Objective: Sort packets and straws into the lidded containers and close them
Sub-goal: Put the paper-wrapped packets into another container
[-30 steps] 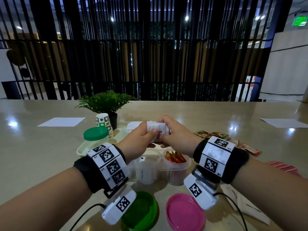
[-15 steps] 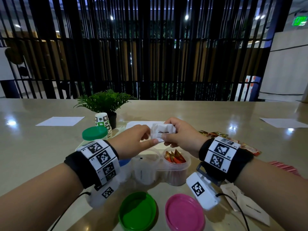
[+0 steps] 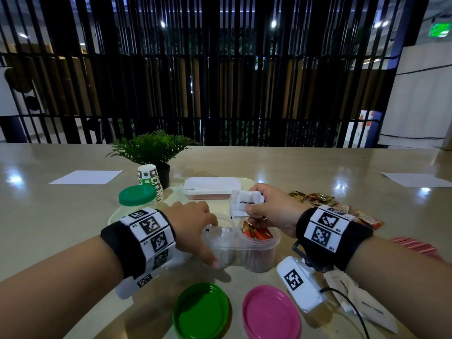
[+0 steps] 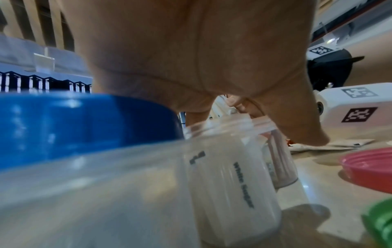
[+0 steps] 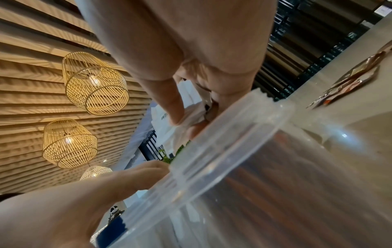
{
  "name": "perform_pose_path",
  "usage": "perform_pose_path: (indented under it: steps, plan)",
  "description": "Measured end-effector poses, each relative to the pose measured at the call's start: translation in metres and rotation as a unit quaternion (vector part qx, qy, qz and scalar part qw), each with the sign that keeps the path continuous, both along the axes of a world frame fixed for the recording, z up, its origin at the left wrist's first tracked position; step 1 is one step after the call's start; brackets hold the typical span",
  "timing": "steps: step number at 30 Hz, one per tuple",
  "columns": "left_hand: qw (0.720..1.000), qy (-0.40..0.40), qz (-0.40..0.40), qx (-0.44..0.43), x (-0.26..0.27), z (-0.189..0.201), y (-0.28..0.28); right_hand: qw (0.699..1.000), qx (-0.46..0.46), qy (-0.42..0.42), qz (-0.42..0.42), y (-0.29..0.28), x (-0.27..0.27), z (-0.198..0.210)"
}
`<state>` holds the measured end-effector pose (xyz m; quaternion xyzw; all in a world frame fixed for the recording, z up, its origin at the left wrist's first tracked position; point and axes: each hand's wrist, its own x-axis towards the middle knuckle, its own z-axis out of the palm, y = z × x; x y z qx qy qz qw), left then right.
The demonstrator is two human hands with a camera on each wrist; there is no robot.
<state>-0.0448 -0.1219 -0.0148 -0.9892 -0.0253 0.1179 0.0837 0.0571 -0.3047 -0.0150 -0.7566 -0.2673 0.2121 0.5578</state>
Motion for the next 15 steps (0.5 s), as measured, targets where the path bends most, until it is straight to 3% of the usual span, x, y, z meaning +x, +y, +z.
perform_pose_path:
  steps: [8, 15]
  plan:
    - [1.000, 0.010, 0.003, 0.017, -0.001, -0.005, -0.010, 1.000, -0.019, -0.007, 0.008, 0.001, -0.001, 0.001]
    - [0.999, 0.017, -0.024, 0.015, -0.012, 0.000, -0.013, 0.979, -0.104, -0.169, 0.044, 0.015, -0.018, 0.011]
